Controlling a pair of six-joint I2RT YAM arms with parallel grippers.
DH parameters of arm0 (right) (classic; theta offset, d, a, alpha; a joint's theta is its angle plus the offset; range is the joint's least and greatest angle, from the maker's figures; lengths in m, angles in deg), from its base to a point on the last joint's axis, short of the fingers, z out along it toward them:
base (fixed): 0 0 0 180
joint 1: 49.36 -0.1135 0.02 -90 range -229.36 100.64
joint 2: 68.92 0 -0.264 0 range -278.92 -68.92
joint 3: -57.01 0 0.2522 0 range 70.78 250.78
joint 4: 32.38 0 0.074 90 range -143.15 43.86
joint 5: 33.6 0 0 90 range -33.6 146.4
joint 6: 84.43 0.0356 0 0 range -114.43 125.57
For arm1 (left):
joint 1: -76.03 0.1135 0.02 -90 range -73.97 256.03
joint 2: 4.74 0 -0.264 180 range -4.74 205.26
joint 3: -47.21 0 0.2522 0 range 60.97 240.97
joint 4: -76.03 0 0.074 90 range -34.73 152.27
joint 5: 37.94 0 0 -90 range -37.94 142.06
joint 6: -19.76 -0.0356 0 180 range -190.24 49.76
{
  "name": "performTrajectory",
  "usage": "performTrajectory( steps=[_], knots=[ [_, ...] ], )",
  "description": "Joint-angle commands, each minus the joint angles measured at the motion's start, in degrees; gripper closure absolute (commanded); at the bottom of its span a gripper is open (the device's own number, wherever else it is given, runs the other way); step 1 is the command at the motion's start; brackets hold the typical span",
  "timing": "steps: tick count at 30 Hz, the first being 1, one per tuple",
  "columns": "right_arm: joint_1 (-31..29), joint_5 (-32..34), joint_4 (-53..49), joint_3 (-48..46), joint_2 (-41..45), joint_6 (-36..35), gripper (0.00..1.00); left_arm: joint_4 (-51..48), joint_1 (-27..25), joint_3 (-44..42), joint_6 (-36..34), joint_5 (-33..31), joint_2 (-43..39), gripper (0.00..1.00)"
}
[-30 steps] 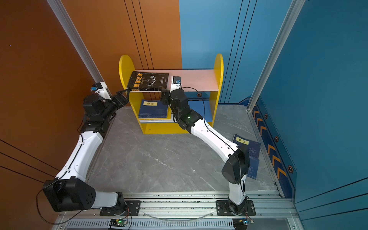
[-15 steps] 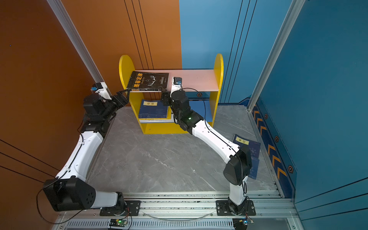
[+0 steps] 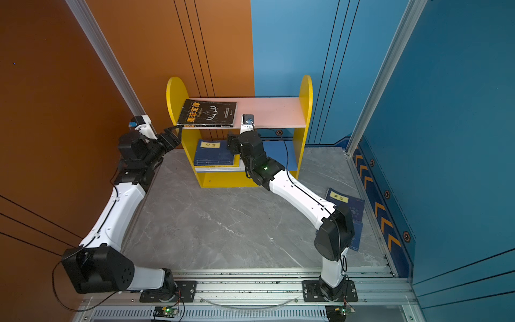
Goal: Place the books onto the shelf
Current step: 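Keep both grippers on the black book's edges, adjusting its position on the shelf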
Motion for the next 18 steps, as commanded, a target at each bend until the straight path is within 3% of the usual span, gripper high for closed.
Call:
performTrajectory(
  steps=[1, 8, 18],
  knots=[
    [0.1, 2.44, -0.34, 1.28, -0.93, -0.04, 0.22, 0.51, -0.19, 1.24, 0.31, 1.05, 0.47, 0.2],
    [0.03, 2.07, 0.22, 4.13, -3.07, 0.15, 0.27, -0.42, -0.08, 0.57, -0.48, 0.28, -0.84, 0.2],
    [-0.35, 0.04, 0.13, 2.08, -0.31, -0.67, 0.21, -0.9, 0.1, 0.22, -1.06, -0.17, -1.76, 0.2]
  ],
)
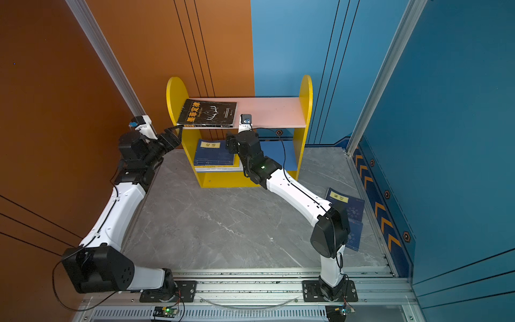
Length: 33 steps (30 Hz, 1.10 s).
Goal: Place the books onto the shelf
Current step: 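Keep both grippers on the black book's edges, adjusting its position on the shelf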
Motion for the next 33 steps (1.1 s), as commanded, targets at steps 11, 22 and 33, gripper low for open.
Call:
performTrajectory(
  steps=[11, 22, 33],
  knots=[
    [-1.72, -0.31, -0.34, -0.88, 4.94, -1.48, 0.19, -0.2, 0.1, -0.17, -0.73, -0.34, -2.04, 0.2],
    [-1.85, 0.39, -0.32, 2.3, 3.27, -2.04, 0.21, 0.15, 0.1, -1.1, -0.43, -0.65, -3.02, 0.2],
    [-1.31, 1.37, -0.67, 8.12, -2.07, -1.41, 0.29, -0.39, 0.09, -1.17, -0.84, -1.18, -3.7, 0.2]
  ],
)
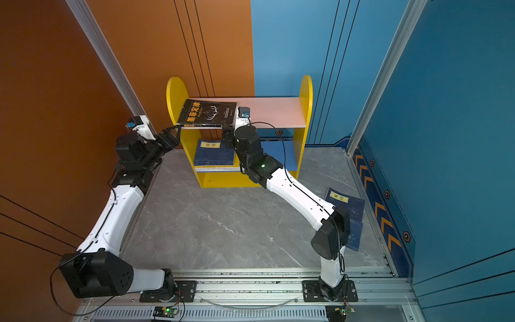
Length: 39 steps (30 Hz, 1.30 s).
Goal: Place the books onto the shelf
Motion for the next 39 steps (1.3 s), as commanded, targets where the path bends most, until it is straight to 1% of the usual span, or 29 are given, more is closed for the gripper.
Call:
performTrajectory(
  steps=[1, 3, 10, 15, 19, 25, 39],
  knots=[
    [0.44, 1.15, -0.66, 2.83, -2.31, -0.66, 0.31, -0.3, 0.1, -0.46, -0.97, -0.87, -1.6, 0.19],
    [0.48, 1.25, -1.18, 3.46, -2.79, -0.69, 0.32, -0.04, 0.1, -0.38, -0.75, -1.02, -1.42, 0.2],
    [0.48, 0.11, -0.77, 0.57, -0.42, -1.65, 0.3, 0.48, 0.1, -0.08, -0.52, -0.74, -0.7, 0.2],
    [0.63, 0.37, -0.73, -0.15, 0.03, -1.39, 0.32, 0.74, 0.1, -0.03, -0.28, -0.58, -0.43, 0.2],
    [0.69, 0.19, -0.6, -0.26, -0.03, -1.66, 0.38, 0.83, 0.09, 0.15, -0.15, -0.35, -0.3, 0.2],
    [0.82, 1.23, 0.72, 0.62, -1.69, -1.79, 0.43, 0.67, 0.1, 0.12, -0.26, -0.51, -0.43, 0.2],
    [0.62, 2.37, -0.6, 5.39, -6.3, -2.85, 0.5, 0.89, 0.14, 0.32, -0.15, -0.96, -0.15, 0.19]
  ],
)
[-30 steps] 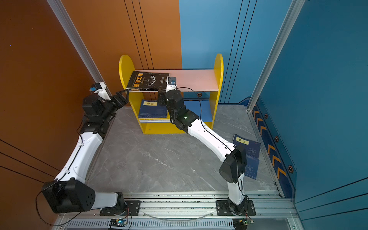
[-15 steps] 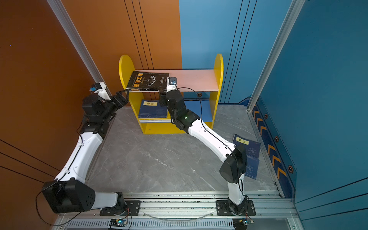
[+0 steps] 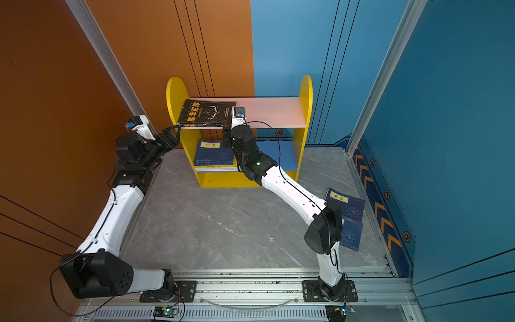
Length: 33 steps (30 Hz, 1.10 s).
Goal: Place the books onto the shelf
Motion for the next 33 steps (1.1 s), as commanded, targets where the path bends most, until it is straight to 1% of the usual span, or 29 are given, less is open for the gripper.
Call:
performTrajectory(
  steps=[1, 10, 23, 27, 31, 33],
  knots=[
    [0.19, 2.26, -1.15, 1.76, -2.2, -0.98, 0.51, 0.94, 0.16, 0.24, -0.03, -0.78, 0.02, 0.19],
    [-0.29, 2.56, -1.52, 2.86, -3.11, -1.2, 0.52, 1.2, 0.16, 1.46, 0.21, -1.03, 1.84, 0.2],
    [-0.31, 2.51, -2.79, 3.52, -2.95, -1.3, 0.49, 1.27, 0.59, 1.4, 0.38, -1.8, 2.11, 0.21],
    [-0.41, 2.55, -3.37, 3.2, -2.05, -1.44, 0.43, 1.25, 0.75, 1.0, 0.45, -1.65, 1.09, 0.21],
    [-0.92, 3.31, -2.76, 1.1, 0.33, -2.07, 0.31, 0.64, 0.78, 0.29, -0.09, -1.22, -1.09, 0.2],
    [-1.03, 3.71, -2.58, -0.08, 1.71, -1.99, 0.27, 0.12, 0.78, -0.35, -0.44, -1.11, -2.55, 0.19]
  ],
)
